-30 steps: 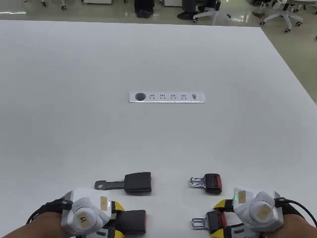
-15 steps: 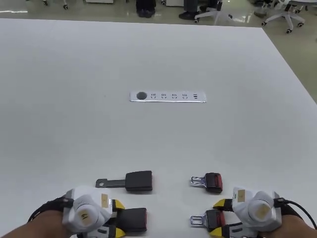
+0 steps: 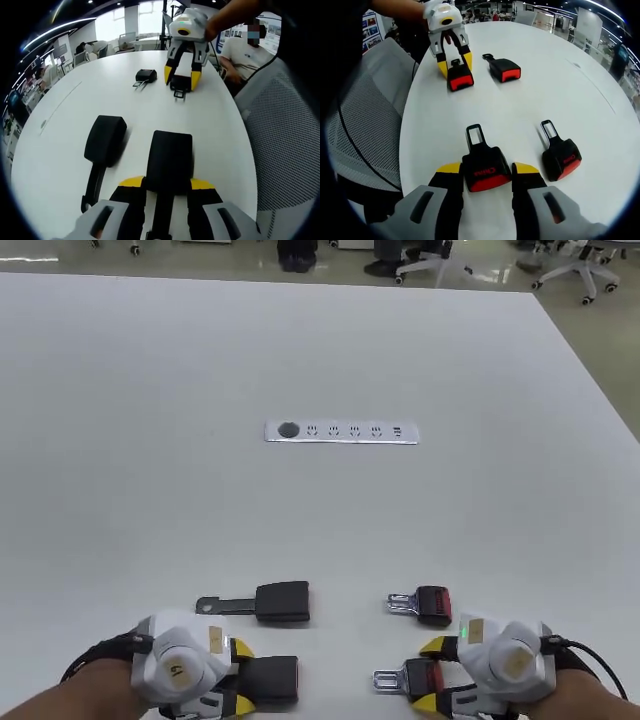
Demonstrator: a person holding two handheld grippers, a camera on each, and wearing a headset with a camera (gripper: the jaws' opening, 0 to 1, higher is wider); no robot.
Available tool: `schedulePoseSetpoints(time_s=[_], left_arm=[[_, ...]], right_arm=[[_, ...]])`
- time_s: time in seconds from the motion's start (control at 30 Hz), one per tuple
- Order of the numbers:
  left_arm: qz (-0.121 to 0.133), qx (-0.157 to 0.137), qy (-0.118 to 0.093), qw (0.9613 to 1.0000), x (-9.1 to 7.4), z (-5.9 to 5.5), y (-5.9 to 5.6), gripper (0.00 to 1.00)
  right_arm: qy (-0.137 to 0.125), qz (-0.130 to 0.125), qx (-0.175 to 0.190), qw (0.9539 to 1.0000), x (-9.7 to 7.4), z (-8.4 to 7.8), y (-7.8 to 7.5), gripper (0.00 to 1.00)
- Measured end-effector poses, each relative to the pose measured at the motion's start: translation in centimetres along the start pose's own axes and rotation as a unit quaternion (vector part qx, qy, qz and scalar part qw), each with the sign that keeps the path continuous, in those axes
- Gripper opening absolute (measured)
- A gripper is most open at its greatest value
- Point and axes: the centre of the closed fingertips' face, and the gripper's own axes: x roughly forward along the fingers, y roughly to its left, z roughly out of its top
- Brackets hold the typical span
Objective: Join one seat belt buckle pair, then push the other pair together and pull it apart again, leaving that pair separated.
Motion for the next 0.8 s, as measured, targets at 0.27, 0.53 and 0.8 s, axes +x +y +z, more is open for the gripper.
schedulePoseSetpoints(time_s=[0.27,0.53,0.8], left_arm=[[0.000,-0.001,0.000,1.0000,0.0,0.0,0.1,0.33],[0.000,-0.002,0.003,1.0000,0.0,0.1,0.1,0.33],[0.000,-0.002,0.005,1.0000,0.0,0.2,0.0,0.33]], right_arm=[[-0.009,0.001,-0.004,1.0000,0.5,1.1,0.5,0.36],[-0.021,0.006,-0.010,0.9997,1.7,2.4,1.1,0.36],[-0.034,0.014,-0.019,0.9992,2.6,3.7,1.5,0.36]])
